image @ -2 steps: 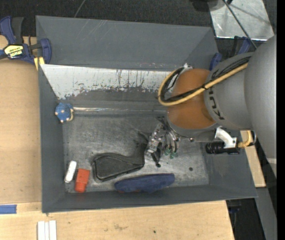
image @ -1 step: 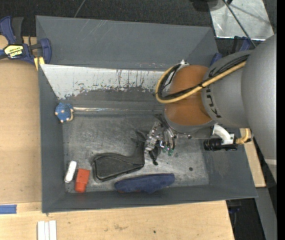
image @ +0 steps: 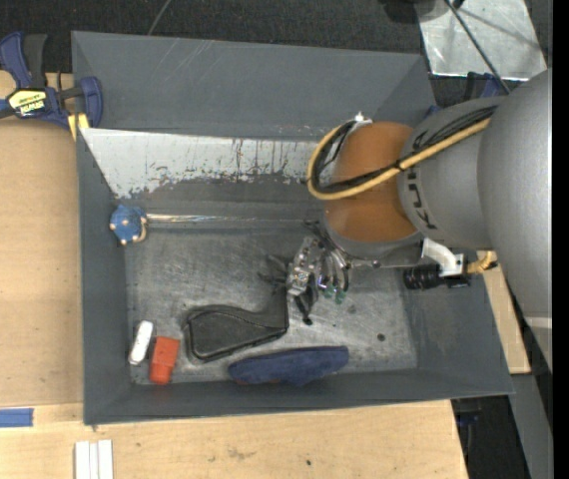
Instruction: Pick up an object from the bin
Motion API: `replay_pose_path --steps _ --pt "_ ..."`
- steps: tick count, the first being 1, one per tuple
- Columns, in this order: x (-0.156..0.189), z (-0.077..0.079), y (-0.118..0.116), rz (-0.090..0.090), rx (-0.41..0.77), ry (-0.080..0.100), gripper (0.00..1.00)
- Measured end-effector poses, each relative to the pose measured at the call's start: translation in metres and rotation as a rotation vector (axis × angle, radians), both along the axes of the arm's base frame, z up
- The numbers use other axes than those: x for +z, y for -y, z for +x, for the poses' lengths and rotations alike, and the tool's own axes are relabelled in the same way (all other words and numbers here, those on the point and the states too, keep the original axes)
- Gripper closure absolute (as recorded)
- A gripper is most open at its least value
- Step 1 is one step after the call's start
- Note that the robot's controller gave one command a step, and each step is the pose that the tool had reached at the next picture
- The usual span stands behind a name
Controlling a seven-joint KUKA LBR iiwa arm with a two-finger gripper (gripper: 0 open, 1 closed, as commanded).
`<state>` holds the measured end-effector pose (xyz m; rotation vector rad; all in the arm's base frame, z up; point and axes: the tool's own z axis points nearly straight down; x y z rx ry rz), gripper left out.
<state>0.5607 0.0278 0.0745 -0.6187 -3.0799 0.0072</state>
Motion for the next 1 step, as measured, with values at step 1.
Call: replay_pose_path --steps 1 --pt "0.1611 -0.0023 -0.0178 0.003 0.256 0.011 1.0"
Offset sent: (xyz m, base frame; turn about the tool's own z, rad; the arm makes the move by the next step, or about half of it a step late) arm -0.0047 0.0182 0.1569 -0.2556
